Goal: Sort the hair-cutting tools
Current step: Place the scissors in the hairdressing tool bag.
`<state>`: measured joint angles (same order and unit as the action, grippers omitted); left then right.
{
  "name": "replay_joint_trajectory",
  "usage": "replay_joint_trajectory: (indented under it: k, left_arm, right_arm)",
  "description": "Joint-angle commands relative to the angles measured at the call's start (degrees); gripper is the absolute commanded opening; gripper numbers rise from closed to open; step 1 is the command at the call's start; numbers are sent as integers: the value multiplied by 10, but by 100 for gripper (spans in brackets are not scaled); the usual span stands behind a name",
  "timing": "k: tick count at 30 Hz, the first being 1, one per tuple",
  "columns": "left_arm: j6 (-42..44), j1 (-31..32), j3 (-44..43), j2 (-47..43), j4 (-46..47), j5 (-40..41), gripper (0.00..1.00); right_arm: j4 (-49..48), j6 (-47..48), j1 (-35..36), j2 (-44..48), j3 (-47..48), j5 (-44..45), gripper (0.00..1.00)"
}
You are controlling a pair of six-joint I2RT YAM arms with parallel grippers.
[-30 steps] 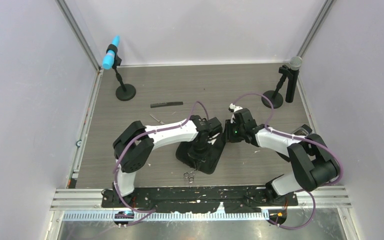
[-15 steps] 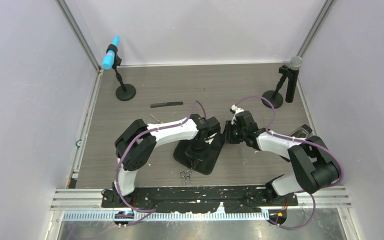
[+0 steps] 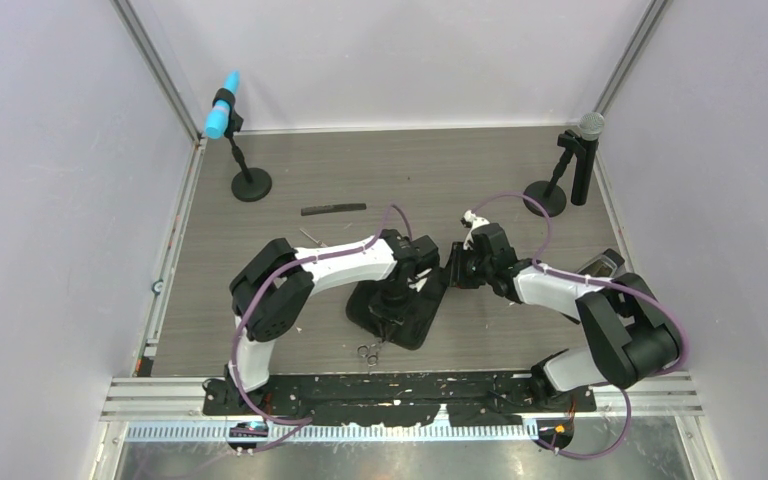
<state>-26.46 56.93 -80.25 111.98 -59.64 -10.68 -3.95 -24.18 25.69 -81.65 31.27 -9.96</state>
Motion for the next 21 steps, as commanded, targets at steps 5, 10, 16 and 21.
replay_joint_trajectory:
  k: [5, 10, 16, 21]
  left_arm:
    - [-1, 0, -51, 27, -2, -8, 0]
    - [-16, -11, -72, 42, 6, 24, 0]
    - [-14, -24, -103, 57, 18, 99, 3]
    - [-23, -26, -134, 70, 27, 102, 17]
  right_arm:
    - [26, -4, 1, 20, -15, -1, 31]
    - [31, -4, 2, 28, -18, -4, 31]
    - [34, -7, 1, 40, -24, -9, 31]
    - [33, -10, 1, 44, -27, -14, 31]
